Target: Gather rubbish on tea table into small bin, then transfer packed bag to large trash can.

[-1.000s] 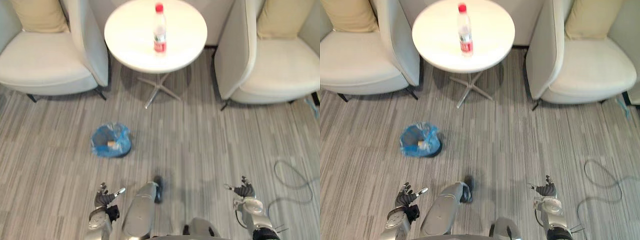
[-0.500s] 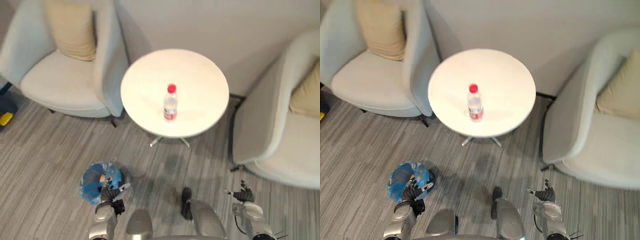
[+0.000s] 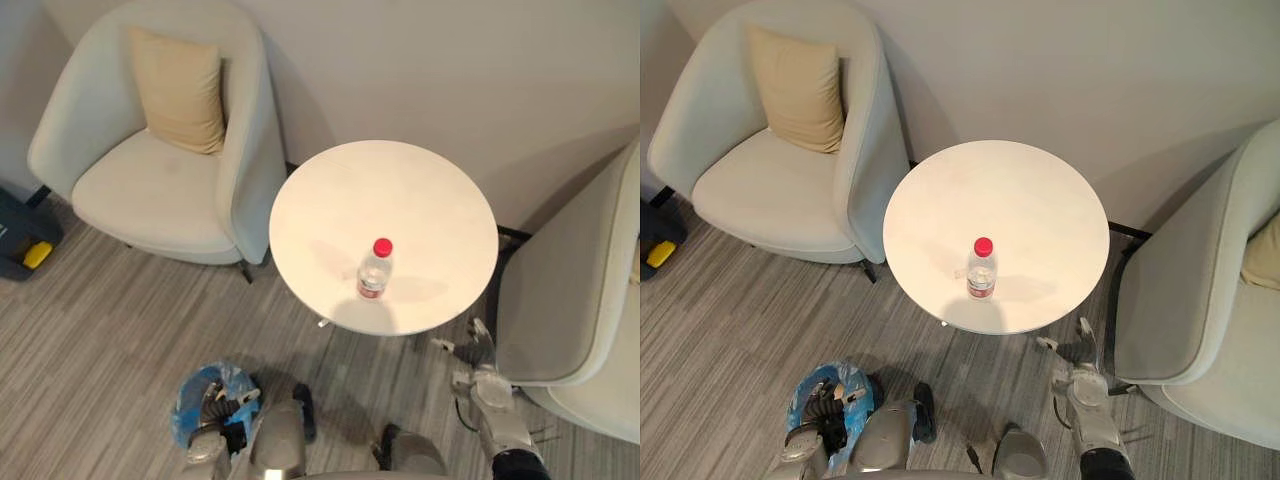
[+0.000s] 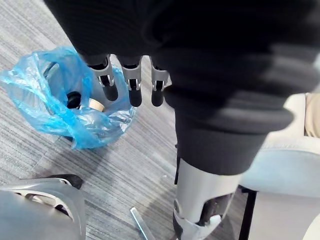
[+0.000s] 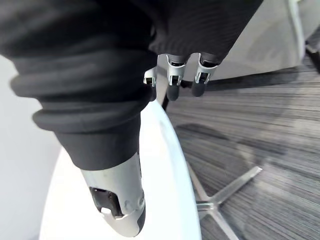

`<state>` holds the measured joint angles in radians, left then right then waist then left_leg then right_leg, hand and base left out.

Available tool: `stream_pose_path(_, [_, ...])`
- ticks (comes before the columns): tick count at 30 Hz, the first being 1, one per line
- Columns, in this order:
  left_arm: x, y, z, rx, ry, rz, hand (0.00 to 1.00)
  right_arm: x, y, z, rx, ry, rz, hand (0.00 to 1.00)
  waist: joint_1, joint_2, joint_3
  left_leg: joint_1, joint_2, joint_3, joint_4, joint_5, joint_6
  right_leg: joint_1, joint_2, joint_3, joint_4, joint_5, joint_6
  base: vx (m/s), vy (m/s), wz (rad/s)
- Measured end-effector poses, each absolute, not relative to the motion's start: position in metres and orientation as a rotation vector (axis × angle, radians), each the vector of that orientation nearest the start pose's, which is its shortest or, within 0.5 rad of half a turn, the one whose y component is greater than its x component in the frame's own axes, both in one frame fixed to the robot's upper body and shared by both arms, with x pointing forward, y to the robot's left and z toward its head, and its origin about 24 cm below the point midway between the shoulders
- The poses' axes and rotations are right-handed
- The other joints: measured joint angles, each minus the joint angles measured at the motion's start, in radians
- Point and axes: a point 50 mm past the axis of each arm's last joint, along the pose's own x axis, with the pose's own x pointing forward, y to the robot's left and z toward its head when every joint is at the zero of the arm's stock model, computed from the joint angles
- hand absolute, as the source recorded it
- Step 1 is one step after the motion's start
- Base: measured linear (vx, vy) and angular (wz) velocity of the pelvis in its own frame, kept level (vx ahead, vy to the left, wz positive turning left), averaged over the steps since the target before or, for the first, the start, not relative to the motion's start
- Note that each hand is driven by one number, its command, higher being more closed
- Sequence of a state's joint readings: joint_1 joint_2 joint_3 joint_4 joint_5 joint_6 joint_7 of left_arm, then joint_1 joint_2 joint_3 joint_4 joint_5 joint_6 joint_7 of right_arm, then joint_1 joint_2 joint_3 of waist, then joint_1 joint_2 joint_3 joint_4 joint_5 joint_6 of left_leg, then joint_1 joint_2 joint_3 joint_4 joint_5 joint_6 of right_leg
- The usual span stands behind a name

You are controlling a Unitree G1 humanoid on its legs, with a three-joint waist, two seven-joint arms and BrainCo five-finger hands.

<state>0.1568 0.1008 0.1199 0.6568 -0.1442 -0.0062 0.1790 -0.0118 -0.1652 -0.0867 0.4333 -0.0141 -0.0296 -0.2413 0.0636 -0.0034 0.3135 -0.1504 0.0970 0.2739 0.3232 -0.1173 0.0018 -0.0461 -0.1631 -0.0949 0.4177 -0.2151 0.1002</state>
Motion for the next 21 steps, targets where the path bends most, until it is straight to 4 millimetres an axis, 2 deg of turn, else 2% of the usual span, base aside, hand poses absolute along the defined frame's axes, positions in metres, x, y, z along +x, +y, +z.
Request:
stream_pose_path(1, [0.139, 0.224, -0.117, 0.002, 0.783, 0.421, 0.00, 0.232, -0.221, -0.035, -0.229, 0.333, -0.325, 0.00, -0.004, -0.007, -0.004, 0.011, -0.002, -0.004, -0.017, 0.018, 0.009, -0.029, 0.005, 0.016, 0.029, 0.000, -0.010, 0.01, 0.041, -0.04])
stream_pose_path(3, [0.139, 0.229, -0.116, 0.020, 0.778, 0.434, 0.00, 0.234, -0.214, -0.029, -0.250, 0.302, -0.294, 0.00, -0.006, -0.031, -0.014, 0.007, -0.020, -0.013, -0.020, 0.026, 0.008, -0.025, 0.008, 0.014, -0.059, 0.014, -0.011, 0.03, 0.002, 0.19])
stream_pose_path(4, [0.138, 0.228, -0.117, 0.020, 0.782, 0.434, 0.00, 0.236, -0.212, -0.025, -0.279, 0.279, -0.271, 0.00, -0.022, -0.031, -0.020, 0.004, -0.029, -0.031, -0.030, 0.040, 0.005, -0.011, 0.009, -0.002, -0.089, 0.024, -0.006, 0.06, -0.004, 0.31])
stream_pose_path(8, [0.138, 0.227, -0.117, 0.037, 0.780, 0.423, 0.00, 0.241, -0.199, 0.000, -0.356, 0.139, -0.169, 0.00, -0.022, -0.022, -0.029, -0.026, -0.033, -0.071, -0.105, 0.092, 0.000, -0.006, 0.031, -0.022, -0.217, 0.092, -0.006, 0.03, -0.007, 0.15])
stream_pose_path(11, [0.136, 0.222, -0.119, 0.060, 0.788, 0.393, 0.00, 0.239, -0.193, -0.001, -0.398, 0.133, -0.098, 0.00, -0.020, -0.019, -0.031, -0.026, -0.043, -0.098, -0.121, 0.102, 0.002, 0.029, 0.034, -0.048, -0.278, 0.116, -0.003, 0.04, -0.005, 0.22])
stream_pose_path(13, [0.133, 0.216, -0.120, 0.069, 0.794, 0.355, 0.00, 0.239, -0.187, -0.001, -0.428, 0.126, -0.058, 0.00, -0.018, -0.011, -0.035, -0.026, -0.050, -0.114, -0.121, 0.103, 0.003, 0.046, 0.030, -0.068, -0.291, 0.117, -0.002, 0.05, 0.001, 0.27])
stream_pose_path(15, [0.131, 0.213, -0.123, 0.074, 0.809, 0.338, 0.00, 0.243, -0.179, 0.001, -0.459, 0.107, -0.006, 0.00, -0.002, -0.001, -0.036, -0.026, -0.053, -0.120, -0.123, 0.104, 0.004, 0.051, 0.030, -0.072, -0.297, 0.119, -0.001, 0.01, -0.002, 0.12])
stream_pose_path(20, [0.126, 0.207, -0.128, 0.082, 0.835, 0.312, 0.00, 0.265, -0.163, 0.012, -0.509, 0.043, 0.087, 0.00, 0.014, 0.036, -0.036, -0.027, -0.065, -0.139, -0.170, 0.140, 0.007, 0.044, 0.026, -0.096, -0.302, 0.125, -0.003, -0.03, -0.012, 0.15])
stream_pose_path(21, [0.124, 0.207, -0.129, 0.082, 0.842, 0.310, 0.00, 0.272, -0.160, 0.018, -0.521, 0.019, 0.093, 0.00, 0.026, 0.048, -0.030, -0.027, -0.067, -0.143, -0.180, 0.149, 0.007, 0.041, 0.026, -0.100, -0.302, 0.128, -0.004, -0.05, -0.004, 0.07])
